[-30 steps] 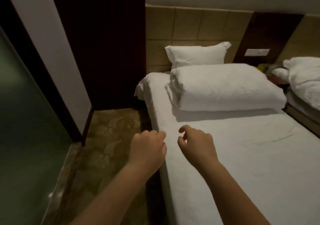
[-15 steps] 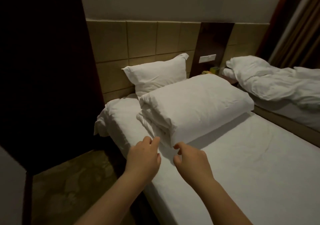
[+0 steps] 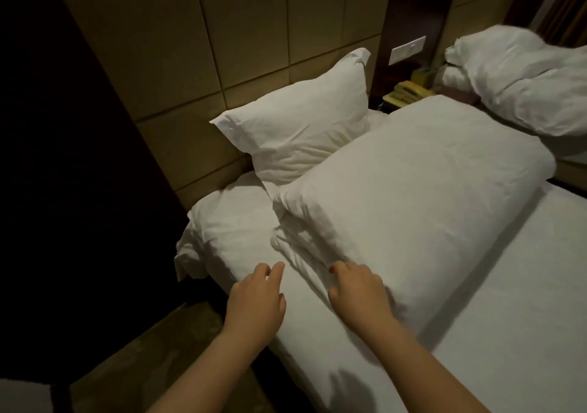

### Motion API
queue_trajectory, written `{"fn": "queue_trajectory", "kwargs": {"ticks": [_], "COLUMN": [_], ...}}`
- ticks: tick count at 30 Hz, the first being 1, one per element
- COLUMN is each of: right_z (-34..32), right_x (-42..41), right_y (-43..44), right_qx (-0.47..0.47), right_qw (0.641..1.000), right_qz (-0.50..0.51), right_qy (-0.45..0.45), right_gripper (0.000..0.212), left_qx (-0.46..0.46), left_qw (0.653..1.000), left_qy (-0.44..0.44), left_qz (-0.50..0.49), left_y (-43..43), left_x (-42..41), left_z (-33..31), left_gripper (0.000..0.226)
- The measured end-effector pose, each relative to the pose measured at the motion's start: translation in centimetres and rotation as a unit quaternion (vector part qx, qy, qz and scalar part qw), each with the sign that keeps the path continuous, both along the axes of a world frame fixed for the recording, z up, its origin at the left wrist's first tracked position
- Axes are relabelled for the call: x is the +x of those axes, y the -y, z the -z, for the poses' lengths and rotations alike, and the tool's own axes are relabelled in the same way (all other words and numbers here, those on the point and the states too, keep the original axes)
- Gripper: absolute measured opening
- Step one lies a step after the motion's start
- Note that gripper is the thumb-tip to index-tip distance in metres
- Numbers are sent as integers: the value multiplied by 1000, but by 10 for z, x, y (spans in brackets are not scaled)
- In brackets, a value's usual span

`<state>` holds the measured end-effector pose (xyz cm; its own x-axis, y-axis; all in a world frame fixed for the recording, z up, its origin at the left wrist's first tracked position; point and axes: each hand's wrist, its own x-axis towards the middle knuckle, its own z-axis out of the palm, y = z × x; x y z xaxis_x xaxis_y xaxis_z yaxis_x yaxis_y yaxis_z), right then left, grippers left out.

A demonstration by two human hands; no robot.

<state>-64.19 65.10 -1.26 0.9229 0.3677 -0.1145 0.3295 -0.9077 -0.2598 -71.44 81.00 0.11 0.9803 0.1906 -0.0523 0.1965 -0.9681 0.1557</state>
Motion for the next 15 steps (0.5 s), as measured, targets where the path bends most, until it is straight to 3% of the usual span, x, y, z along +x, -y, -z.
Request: {"fn": "queue_trajectory", "kwargs": {"ticks": [5,9,12,15], "right_z": [16,48,78,110], "right_x": [54,73,73,71], "right_y": [-40,-62,-73,-79], "right_qx": [-22,-17,-9,-56], "right_qw": [998,980,946,916], "right_qz": [53,196,302,344], "right_qy": [5,23,118,199], "right_gripper": [38,37,42,56], "left_qx": [-12,-4,-30,-102], "left_qw": [996,977,948,926], "left_qy": [-33,-35,23,123], "left_qz": [78,210,317,342], "left_y": [-51,-84,-99,-104], "left_x": [83,153,201,230], "left_z": [27,55,83,115], "left_gripper": [50,54,66,80]}}
